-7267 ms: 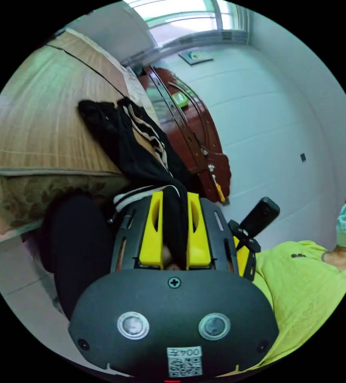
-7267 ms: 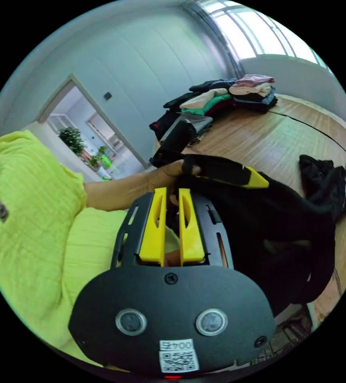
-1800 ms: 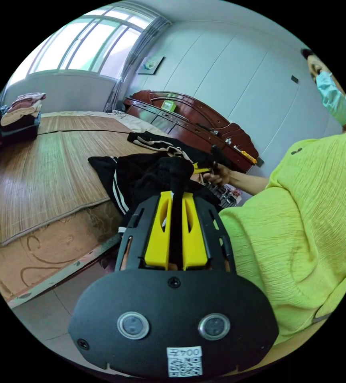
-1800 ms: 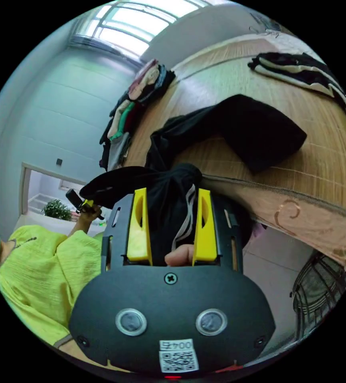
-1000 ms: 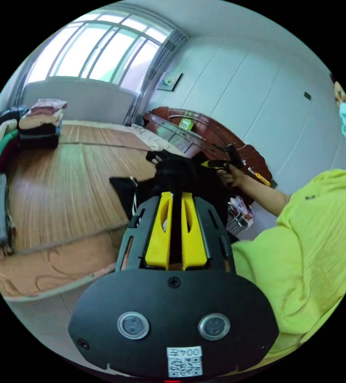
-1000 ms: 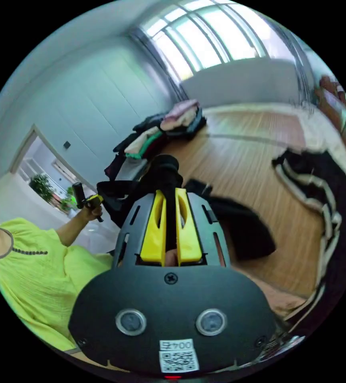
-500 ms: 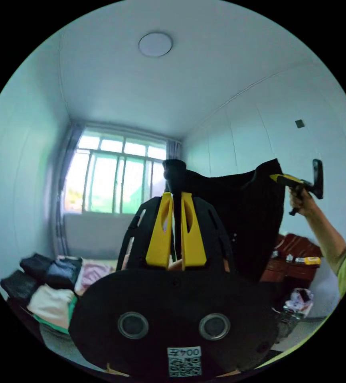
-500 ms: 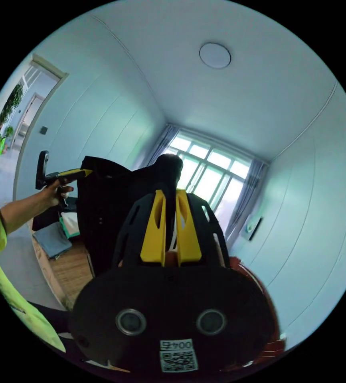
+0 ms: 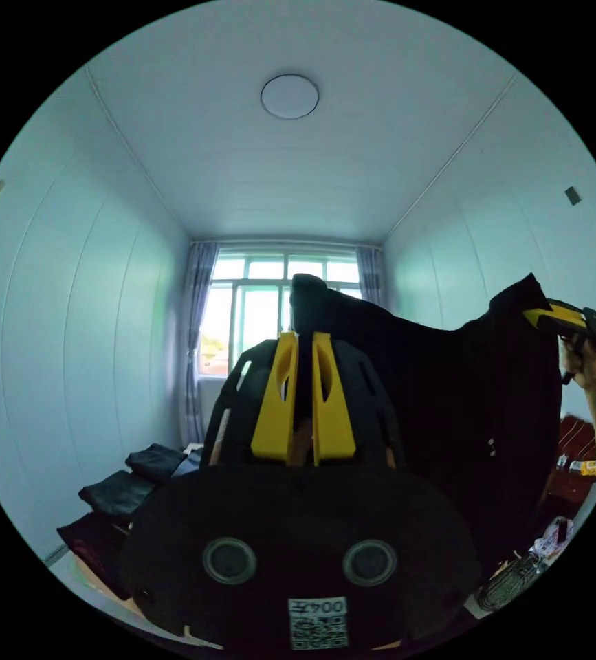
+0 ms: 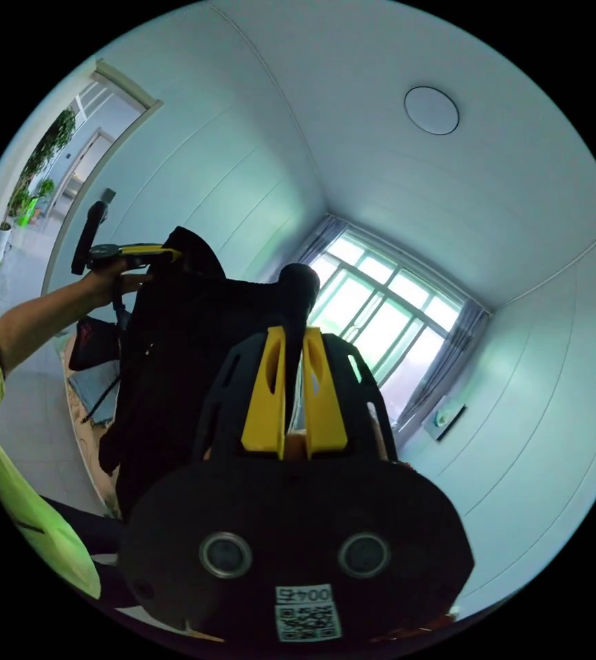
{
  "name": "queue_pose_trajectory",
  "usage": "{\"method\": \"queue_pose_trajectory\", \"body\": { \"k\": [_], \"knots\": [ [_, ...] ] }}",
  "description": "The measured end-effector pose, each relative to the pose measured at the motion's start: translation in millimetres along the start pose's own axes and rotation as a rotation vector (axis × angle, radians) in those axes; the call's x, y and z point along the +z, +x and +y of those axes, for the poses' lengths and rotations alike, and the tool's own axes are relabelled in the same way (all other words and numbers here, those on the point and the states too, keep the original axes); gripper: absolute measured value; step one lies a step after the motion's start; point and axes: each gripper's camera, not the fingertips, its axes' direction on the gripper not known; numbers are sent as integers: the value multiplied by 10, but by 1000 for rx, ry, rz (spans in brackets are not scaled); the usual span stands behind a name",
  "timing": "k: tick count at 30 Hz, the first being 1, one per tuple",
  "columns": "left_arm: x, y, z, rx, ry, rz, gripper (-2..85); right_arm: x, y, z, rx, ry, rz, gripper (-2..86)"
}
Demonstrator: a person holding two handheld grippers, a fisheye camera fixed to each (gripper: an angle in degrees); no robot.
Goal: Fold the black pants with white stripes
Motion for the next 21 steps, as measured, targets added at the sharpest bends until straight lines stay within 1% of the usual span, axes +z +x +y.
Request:
{"method": "queue_pose_trajectory", "body": {
  "k": [3, 5, 6, 9, 13, 17, 21],
  "knots": [
    [-32, -293, 261, -55, -67, -53, 17, 270, -261, -66, 15, -18, -76, 35],
    [-61, -504, 392, -104, -82, -91, 17, 430, -400, -168, 86, -2, -199, 36],
    [-84, -650, 458, -135, -82, -123, 17, 462, -440, -202, 97, 7, -228, 37],
    [-142, -964, 496, -172, -47, -231, 17, 605, -676, -404, 134, 53, -320, 38],
    [-141, -1202, 256, -167, 53, -374, 17, 790, -782, -543, 270, 139, -430, 39],
    [95, -1203, 52, -139, 145, -447, 16, 1049, -795, -324, 347, 166, -459, 39],
    [816, -1093, 81, -121, 176, -406, 15, 1425, -765, 194, 406, 122, -436, 39]
  ]
}}
